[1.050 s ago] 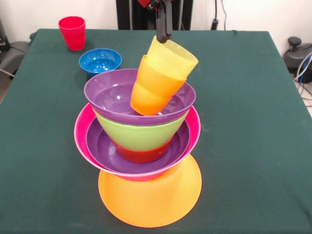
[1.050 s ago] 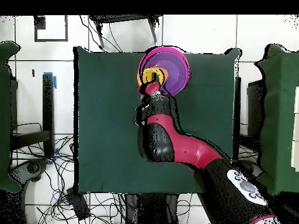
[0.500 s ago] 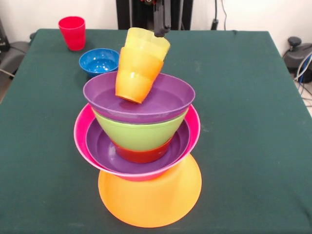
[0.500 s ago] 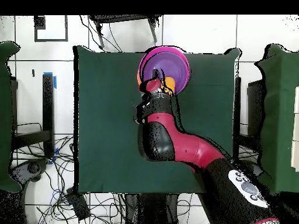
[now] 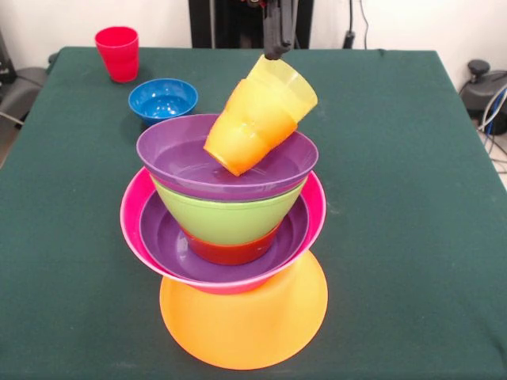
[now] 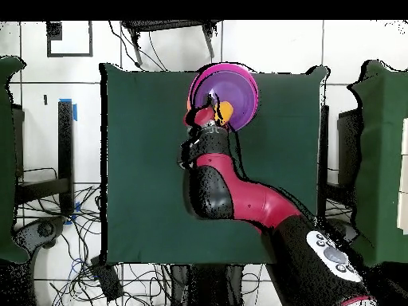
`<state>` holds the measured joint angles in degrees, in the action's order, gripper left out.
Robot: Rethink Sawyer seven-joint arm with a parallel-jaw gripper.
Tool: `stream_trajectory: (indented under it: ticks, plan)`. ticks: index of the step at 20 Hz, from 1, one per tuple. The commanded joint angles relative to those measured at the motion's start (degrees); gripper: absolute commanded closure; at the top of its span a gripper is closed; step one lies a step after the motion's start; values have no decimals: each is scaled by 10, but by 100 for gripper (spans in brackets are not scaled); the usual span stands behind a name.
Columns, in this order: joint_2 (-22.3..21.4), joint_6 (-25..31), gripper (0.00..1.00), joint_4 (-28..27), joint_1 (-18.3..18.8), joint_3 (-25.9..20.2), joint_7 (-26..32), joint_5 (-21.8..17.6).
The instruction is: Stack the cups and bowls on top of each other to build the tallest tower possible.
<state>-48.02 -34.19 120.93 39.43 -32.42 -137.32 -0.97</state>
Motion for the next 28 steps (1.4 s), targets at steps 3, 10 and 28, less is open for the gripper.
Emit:
stream_trajectory:
  ticks: [3,10,28]
  plan:
    - [16,64,100,5,2,8,-80,-10]
    - [3,68,0,32,1,11,-83,-10]
    - [3,27,0,94,1,2,-135,5]
